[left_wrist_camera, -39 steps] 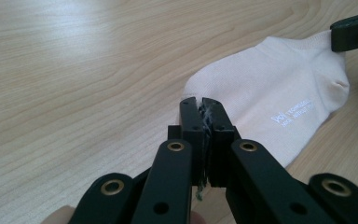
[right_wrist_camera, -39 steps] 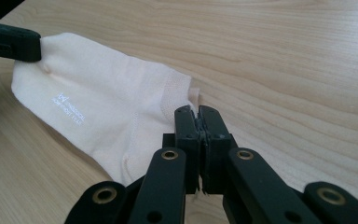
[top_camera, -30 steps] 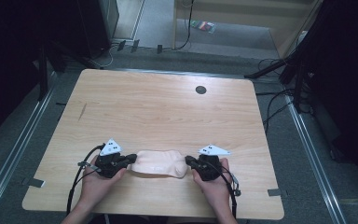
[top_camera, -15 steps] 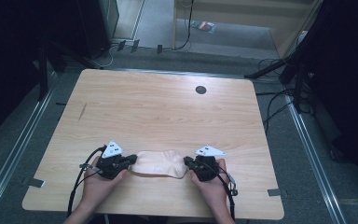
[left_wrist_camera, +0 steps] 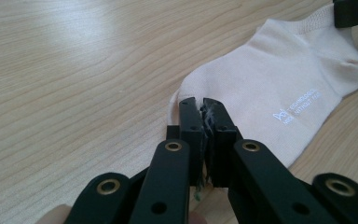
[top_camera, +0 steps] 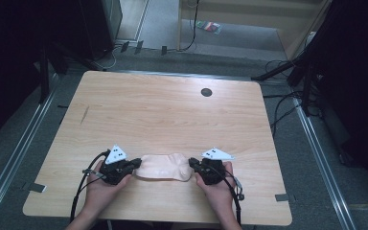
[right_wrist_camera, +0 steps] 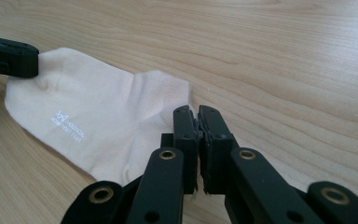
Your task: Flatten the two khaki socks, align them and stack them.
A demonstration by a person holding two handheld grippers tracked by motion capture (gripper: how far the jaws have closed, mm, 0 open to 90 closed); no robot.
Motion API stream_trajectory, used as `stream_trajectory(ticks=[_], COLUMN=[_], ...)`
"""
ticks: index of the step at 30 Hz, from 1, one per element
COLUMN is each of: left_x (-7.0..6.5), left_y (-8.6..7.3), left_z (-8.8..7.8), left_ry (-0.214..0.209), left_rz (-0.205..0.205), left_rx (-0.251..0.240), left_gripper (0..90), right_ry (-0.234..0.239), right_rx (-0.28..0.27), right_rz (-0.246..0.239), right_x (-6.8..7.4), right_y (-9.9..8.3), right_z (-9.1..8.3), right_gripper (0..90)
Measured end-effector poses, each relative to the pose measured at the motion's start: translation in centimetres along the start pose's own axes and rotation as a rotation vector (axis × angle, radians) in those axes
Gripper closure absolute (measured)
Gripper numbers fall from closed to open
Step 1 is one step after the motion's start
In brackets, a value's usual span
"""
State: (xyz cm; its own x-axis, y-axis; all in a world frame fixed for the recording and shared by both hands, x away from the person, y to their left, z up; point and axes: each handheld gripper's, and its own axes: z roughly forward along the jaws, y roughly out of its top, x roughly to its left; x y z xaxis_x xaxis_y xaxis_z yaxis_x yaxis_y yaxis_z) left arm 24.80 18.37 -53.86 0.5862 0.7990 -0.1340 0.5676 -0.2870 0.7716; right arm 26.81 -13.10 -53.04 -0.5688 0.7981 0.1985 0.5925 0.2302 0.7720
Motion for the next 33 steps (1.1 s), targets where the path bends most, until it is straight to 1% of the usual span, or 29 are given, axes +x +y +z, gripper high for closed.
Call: stream_trajectory(ticks=[4, 7, 8, 9, 10, 11, 12, 13, 14, 16, 17, 18, 21, 24, 26, 28, 29, 31, 32, 33], left_x=[0.1, 0.1, 0.2, 0.2, 0.3, 0.4, 0.5, 0.7, 0.9, 1.3, 1.4, 1.6, 2.0, 2.3, 2.6, 3.0, 3.2, 3.7, 4.0, 4.3], left_y=[-0.2, -0.2, -0.2, -0.2, -0.3, -0.3, -0.3, -0.4, -0.4, -0.5, -0.5, -0.5, -0.6, -0.7, -0.8, -0.9, -1.0, -1.2, -1.5, -1.7], left_z=[0.2, 0.3, 0.3, 0.3, 0.3, 0.2, 0.1, 0.0, -0.1, -0.4, -0.5, -0.6, -1.0, -1.5, -1.9, -2.3, -2.5, -2.9, -3.2, -3.4], left_ry=[0.002, -0.009, -0.015, -0.032, -0.040, -0.047, -0.051, -0.052, -0.050, -0.053, -0.047, -0.035, -0.011, -0.004, 0.001, 0.003, 0.009, 0.021, 0.024, 0.034], left_rz=[-0.006, -0.015, -0.018, -0.030, -0.042, -0.054, -0.060, -0.082, -0.100, -0.134, -0.138, -0.153, -0.172, -0.180, -0.172, -0.184, -0.192, -0.202, -0.215, -0.213], left_rx=[0.004, -0.002, -0.002, -0.011, -0.026, -0.034, -0.043, -0.069, -0.075, -0.088, -0.092, -0.102, -0.124, -0.154, -0.172, -0.187, -0.191, -0.201, -0.204, -0.203], left_gripper=[87.4, 81.9, 81.9, 73.4, 73.4, 62.0, 62.0, 57.1, 49.0, 37.9, 28.8, 28.8, 17.5, 14.0, 13.0, 12.3, 12.0, 12.0, 12.0, 12.0], right_ry=[-0.006, -0.010, -0.010, -0.010, -0.010, -0.014, -0.014, -0.014, -0.021, -0.025, -0.027, -0.027, -0.032, -0.028, -0.038, -0.051, -0.059, -0.056, -0.060, -0.064], right_rx=[0.018, 0.018, 0.018, 0.008, 0.008, -0.026, -0.026, -0.041, -0.064, -0.087, -0.104, -0.104, -0.122, -0.138, -0.141, -0.140, -0.146, -0.148, -0.151, -0.155], right_rz=[-0.010, 0.000, 0.000, 0.000, 0.000, 0.003, 0.003, 0.002, 0.004, 0.014, 0.027, 0.027, 0.045, 0.050, 0.051, 0.037, 0.037, 0.038, 0.044, 0.047], right_x=[-0.1, -0.2, -0.2, -0.3, -0.3, -0.3, -0.3, -0.4, -0.5, -0.8, -1.1, -1.1, -1.6, -2.1, -2.2, -2.4, -2.6, -2.8, -2.9, -3.1], right_y=[-0.2, -0.3, -0.3, -0.3, -0.3, -0.2, -0.2, -0.2, -0.2, -0.1, 0.0, 0.0, 0.0, 0.0, 0.0, -0.1, -0.2, -0.3, -0.3, -0.4], right_z=[0.5, 0.7, 0.7, 0.6, 0.6, 0.5, 0.5, 0.5, 0.3, 0.1, -0.2, -0.2, -0.7, -1.1, -1.4, -1.6, -1.9, -2.0, -2.1, -2.3], right_gripper=[86.4, 83.8, 83.8, 75.4, 75.4, 59.9, 59.9, 53.4, 46.5, 36.9, 30.3, 30.3, 23.2, 18.9, 17.6, 15.0, 15.0, 14.9, 14.9, 14.9])
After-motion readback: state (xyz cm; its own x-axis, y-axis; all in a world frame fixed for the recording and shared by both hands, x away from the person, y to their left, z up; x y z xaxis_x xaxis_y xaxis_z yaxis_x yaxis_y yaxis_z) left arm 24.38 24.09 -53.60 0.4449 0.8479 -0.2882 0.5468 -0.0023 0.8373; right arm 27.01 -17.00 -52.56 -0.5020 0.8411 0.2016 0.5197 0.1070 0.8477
